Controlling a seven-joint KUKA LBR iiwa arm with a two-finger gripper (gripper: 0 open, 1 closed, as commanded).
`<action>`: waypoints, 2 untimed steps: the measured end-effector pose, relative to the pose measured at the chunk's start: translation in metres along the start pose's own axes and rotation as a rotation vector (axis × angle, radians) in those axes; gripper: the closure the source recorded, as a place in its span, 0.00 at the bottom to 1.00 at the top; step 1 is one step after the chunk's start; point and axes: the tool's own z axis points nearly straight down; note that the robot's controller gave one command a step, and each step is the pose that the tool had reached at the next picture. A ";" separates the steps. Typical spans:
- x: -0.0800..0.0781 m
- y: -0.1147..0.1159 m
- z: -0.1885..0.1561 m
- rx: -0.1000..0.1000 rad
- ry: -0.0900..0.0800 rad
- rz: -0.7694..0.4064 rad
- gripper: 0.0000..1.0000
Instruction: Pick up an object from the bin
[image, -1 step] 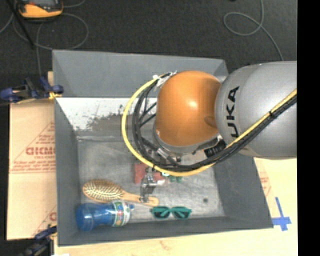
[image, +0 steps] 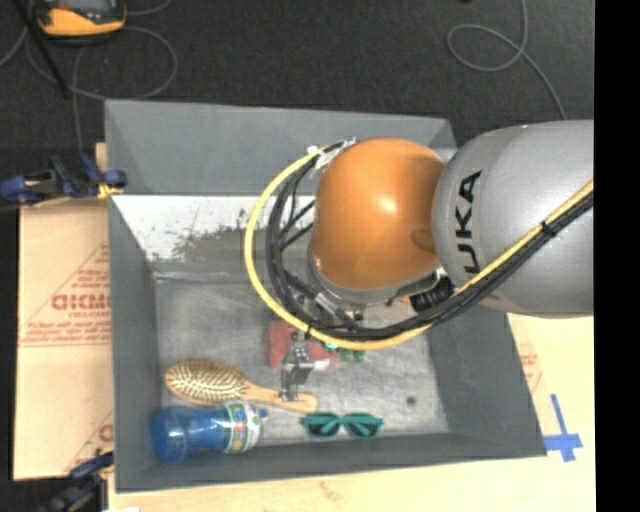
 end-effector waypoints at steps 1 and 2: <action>0.003 -0.002 0.040 0.001 -0.006 -0.066 0.00; 0.009 -0.018 0.072 0.002 0.001 -0.323 0.00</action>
Offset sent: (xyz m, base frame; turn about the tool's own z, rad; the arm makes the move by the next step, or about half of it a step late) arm -0.0122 -0.0315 -0.0896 -0.4523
